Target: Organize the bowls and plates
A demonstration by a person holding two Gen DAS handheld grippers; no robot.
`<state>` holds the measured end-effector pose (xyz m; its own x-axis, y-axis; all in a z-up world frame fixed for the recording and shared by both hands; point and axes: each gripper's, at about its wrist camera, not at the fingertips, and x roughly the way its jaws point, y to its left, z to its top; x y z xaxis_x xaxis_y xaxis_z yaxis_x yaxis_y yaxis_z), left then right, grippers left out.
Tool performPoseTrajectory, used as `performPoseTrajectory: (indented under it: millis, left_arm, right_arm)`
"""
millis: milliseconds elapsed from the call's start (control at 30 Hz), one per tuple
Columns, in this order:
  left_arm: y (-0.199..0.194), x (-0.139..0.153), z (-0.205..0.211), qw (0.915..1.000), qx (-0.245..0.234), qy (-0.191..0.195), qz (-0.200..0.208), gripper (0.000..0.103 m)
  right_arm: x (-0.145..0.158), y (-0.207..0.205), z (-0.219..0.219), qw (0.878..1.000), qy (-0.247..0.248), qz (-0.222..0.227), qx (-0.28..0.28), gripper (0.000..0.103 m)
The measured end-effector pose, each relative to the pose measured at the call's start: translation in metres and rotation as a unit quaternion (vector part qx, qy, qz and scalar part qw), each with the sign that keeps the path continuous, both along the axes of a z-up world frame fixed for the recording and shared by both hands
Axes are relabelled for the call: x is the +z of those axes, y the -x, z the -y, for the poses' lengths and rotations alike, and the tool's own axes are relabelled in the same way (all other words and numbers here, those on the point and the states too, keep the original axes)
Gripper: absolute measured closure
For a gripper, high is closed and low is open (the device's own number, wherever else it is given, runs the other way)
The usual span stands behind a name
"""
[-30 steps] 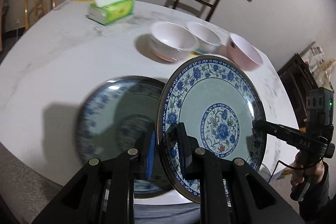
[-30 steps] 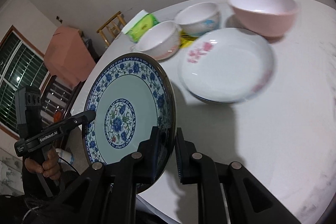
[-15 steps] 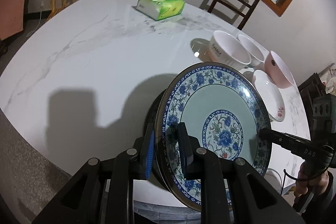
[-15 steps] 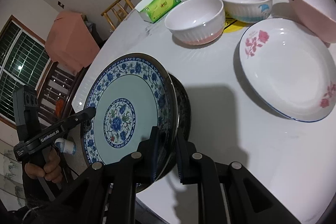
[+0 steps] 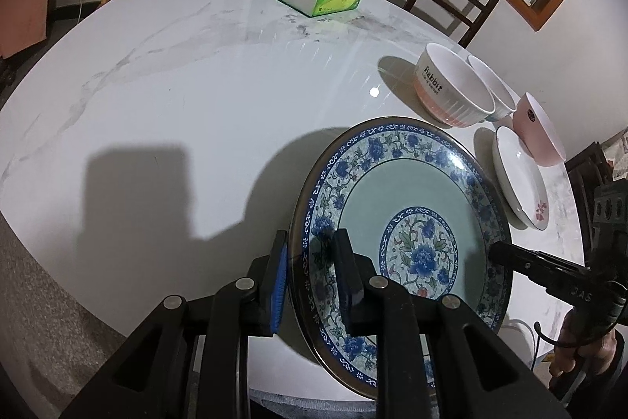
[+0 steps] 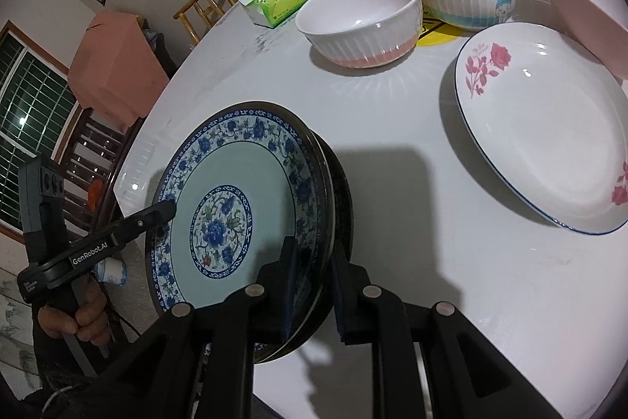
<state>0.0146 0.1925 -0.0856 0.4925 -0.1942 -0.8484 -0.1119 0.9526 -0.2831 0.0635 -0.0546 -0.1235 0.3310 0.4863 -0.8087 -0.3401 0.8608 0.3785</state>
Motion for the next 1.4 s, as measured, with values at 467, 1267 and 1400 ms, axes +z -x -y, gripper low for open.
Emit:
performPoseTrajectory:
  millis: [467, 1267, 1400]
  left_arm:
    - [-0.004, -0.007, 0.01, 0.9988, -0.007, -0.048, -0.006, 0.085]
    - [-0.002, 0.015, 0.012, 0.9969, 0.03, -0.067, 0.031, 0.063]
    - [-0.001, 0.024, 0.018, 0.9957, 0.032, -0.073, 0.047, 0.061]
  right_arm:
    - [0.005, 0.005, -0.02, 0.996, 0.069, 0.048, 0.003, 0.082]
    - [0.01, 0.012, -0.019, 0.991, 0.103, 0.089, 0.0, 0.07]
    - [0.017, 0.012, -0.01, 0.99, 0.095, 0.101, -0.008, 0.07]
